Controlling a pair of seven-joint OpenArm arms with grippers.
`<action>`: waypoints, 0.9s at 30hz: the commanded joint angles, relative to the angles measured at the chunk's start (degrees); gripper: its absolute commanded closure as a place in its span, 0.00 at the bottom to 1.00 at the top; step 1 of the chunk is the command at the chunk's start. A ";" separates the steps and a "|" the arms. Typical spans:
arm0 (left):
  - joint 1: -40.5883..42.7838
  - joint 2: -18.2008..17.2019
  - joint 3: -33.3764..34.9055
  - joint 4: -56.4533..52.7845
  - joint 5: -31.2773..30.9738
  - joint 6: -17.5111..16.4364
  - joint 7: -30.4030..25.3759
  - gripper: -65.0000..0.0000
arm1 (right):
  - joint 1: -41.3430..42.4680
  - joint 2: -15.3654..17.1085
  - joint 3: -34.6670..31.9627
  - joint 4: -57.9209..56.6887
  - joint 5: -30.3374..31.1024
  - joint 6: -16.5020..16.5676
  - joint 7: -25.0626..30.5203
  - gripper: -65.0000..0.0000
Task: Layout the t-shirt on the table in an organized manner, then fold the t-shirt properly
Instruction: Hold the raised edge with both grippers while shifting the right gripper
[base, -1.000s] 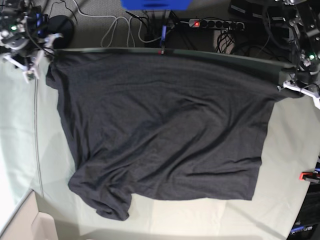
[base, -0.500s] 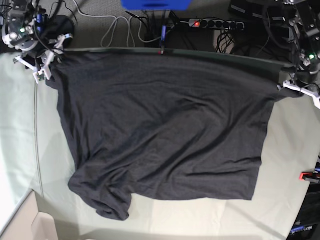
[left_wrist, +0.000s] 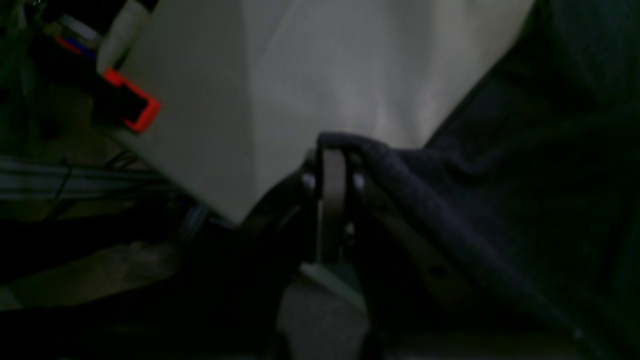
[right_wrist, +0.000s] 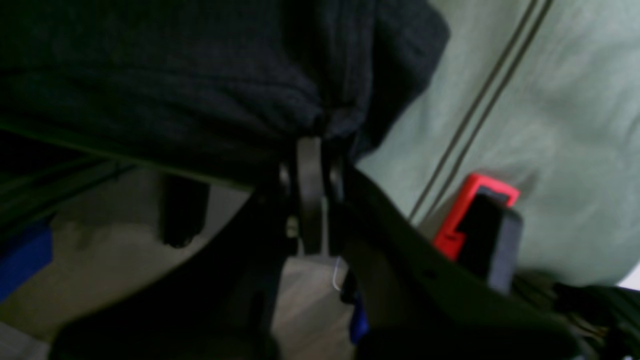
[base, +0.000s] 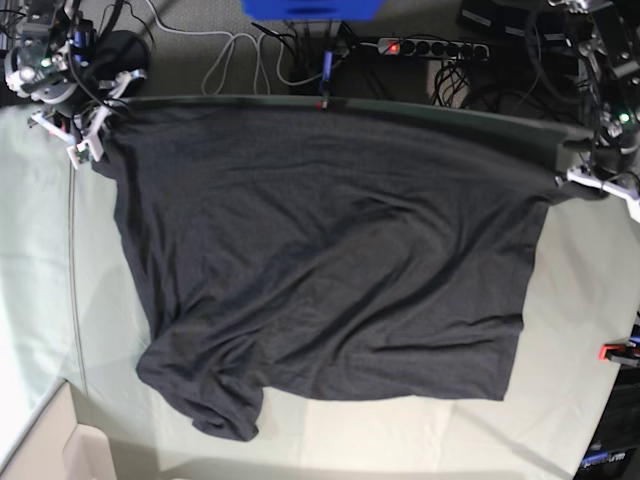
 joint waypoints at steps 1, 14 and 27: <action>-0.05 -0.68 -0.36 1.42 0.20 0.29 -1.16 0.99 | -0.36 0.68 0.65 2.81 0.69 1.70 1.20 1.00; -2.60 -0.60 -0.45 3.44 0.11 0.29 -1.25 0.99 | 3.95 -3.01 6.10 10.37 0.34 4.65 2.52 1.00; -4.27 0.99 -0.27 3.53 0.11 0.29 -1.25 0.99 | 8.17 -3.01 9.53 6.86 0.34 4.65 1.64 1.00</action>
